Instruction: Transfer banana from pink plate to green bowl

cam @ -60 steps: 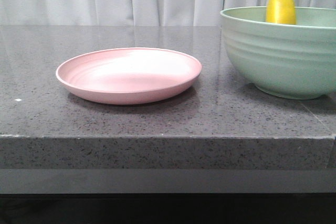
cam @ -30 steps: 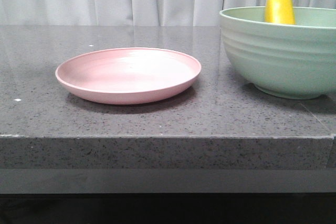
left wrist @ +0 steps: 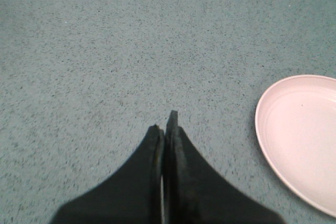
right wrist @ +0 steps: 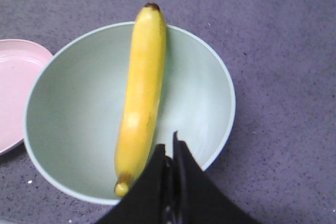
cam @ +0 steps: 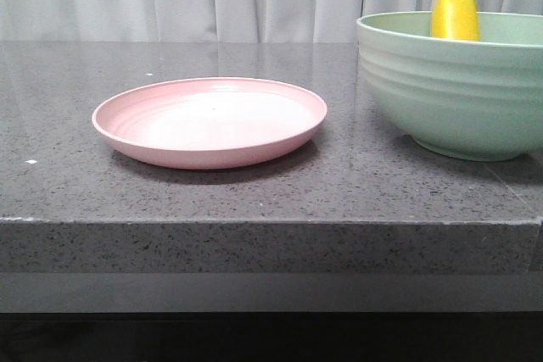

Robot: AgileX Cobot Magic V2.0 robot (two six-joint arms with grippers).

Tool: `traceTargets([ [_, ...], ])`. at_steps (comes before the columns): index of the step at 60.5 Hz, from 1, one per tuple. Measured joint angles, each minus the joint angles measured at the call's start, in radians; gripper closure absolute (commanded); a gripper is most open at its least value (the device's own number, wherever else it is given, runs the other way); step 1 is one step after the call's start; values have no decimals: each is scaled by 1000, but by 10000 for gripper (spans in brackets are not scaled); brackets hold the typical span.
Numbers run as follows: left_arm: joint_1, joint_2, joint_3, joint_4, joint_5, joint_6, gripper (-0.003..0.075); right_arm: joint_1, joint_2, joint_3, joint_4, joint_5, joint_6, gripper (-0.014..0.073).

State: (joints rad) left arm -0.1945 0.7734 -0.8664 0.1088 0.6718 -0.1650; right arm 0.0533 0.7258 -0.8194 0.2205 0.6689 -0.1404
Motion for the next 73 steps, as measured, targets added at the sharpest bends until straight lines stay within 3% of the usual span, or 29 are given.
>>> traceTargets([
  [21, 4, -419, 367, -4, -197, -5, 741, 68, -439, 388, 2, -209, -16, 652],
  [34, 4, -595, 532, -10, -306, -5, 741, 68, -646, 497, 2, -257, -18, 652],
  [46, 4, -624, 571, -10, -394, -5, 741, 68, -666, 501, 8, -258, -18, 652],
  [73, 4, -629, 576, -10, -402, -7, 741, 68, -666, 502, 8, -244, -18, 652],
])
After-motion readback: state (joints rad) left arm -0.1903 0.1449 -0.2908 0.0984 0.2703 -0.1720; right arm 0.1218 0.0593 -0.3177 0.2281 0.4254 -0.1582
